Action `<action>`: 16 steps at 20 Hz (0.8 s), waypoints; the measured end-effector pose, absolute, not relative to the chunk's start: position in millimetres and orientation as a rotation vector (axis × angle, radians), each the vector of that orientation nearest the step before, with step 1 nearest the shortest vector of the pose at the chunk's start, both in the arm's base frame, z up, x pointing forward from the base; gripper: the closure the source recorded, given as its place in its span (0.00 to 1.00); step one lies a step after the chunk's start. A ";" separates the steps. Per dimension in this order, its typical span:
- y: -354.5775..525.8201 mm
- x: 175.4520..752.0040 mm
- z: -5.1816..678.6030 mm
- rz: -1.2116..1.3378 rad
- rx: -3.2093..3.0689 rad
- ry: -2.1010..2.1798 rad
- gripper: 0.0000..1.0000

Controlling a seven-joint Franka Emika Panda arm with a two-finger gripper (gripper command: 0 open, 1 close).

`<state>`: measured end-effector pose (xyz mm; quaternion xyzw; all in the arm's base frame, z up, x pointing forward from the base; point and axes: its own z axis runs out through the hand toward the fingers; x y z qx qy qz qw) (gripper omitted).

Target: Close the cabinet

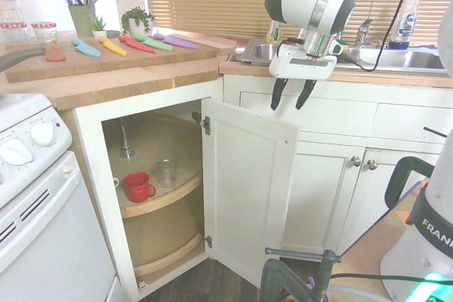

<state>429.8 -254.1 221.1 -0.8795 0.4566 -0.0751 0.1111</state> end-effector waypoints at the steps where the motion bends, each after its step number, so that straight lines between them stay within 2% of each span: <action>1: -254.3 429.2 216.5 -0.214 -2.582 1.339 0.00; 13: -251.6 437.9 176.1 -0.172 -2.575 1.314 0.00; 14: -251.0 438.2 173.2 -0.167 -2.576 1.316 1.00; 16: -250.9 438.4 168.9 -0.170 -2.573 1.327 1.00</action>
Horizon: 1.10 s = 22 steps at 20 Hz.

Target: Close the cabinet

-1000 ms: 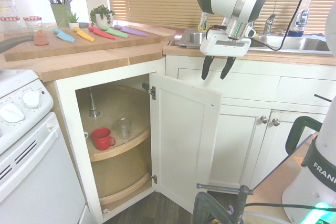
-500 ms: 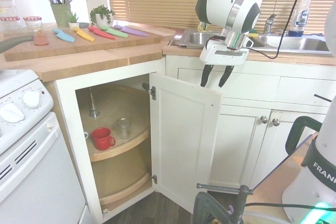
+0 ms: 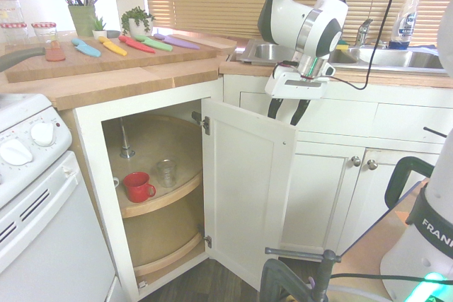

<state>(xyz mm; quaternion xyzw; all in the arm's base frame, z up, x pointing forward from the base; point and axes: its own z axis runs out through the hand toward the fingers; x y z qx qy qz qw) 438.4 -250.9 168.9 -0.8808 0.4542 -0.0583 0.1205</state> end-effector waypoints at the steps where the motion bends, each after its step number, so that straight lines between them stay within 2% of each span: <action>1: -251.5 438.4 167.5 -0.172 -2.572 1.329 1.00; 22: -240.3 450.3 167.1 -0.199 -2.591 1.288 1.00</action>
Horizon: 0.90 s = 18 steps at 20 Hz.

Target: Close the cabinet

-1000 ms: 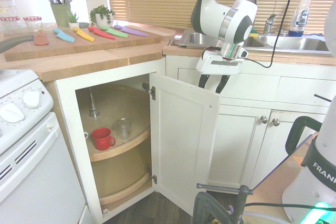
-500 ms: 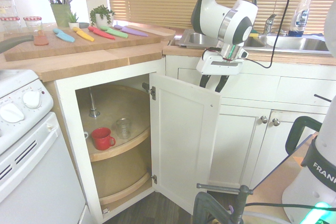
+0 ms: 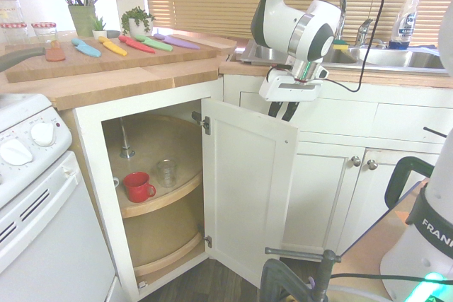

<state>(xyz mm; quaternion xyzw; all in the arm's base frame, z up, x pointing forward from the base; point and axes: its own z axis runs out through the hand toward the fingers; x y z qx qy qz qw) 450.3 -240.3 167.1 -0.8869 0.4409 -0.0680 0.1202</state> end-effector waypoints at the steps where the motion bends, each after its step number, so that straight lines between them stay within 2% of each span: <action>1: -240.6 451.0 167.3 -0.201 -2.592 1.287 1.00; 18: -221.9 460.6 161.3 -0.176 -2.698 1.192 1.00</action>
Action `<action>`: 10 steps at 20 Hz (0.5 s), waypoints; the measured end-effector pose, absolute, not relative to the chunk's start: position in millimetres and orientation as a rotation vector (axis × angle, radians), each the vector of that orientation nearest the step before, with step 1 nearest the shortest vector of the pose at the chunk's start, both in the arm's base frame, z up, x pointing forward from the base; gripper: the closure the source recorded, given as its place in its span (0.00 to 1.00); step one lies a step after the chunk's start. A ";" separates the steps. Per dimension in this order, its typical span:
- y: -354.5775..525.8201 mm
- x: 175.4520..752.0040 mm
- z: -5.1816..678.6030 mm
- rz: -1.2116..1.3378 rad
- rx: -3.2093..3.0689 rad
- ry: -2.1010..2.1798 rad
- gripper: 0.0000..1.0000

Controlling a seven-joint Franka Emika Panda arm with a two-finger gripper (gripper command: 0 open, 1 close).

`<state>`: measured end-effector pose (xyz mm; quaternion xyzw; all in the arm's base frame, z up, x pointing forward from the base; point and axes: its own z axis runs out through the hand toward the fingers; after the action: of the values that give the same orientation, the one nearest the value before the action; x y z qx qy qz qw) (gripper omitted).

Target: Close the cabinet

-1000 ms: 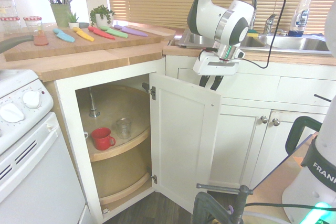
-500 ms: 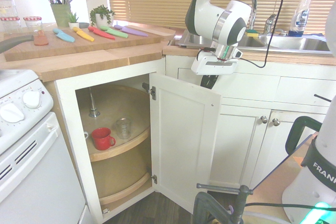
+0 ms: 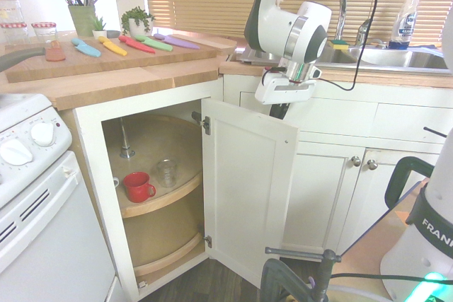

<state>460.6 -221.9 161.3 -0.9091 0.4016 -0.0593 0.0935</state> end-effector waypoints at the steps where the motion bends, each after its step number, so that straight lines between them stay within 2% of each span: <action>1: -216.9 461.1 160.8 -0.179 -2.717 1.183 1.00; 10: -165.2 471.0 175.2 -0.193 -2.832 1.124 1.00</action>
<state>471.0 -165.2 175.2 -0.9267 0.3678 -0.0633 0.0443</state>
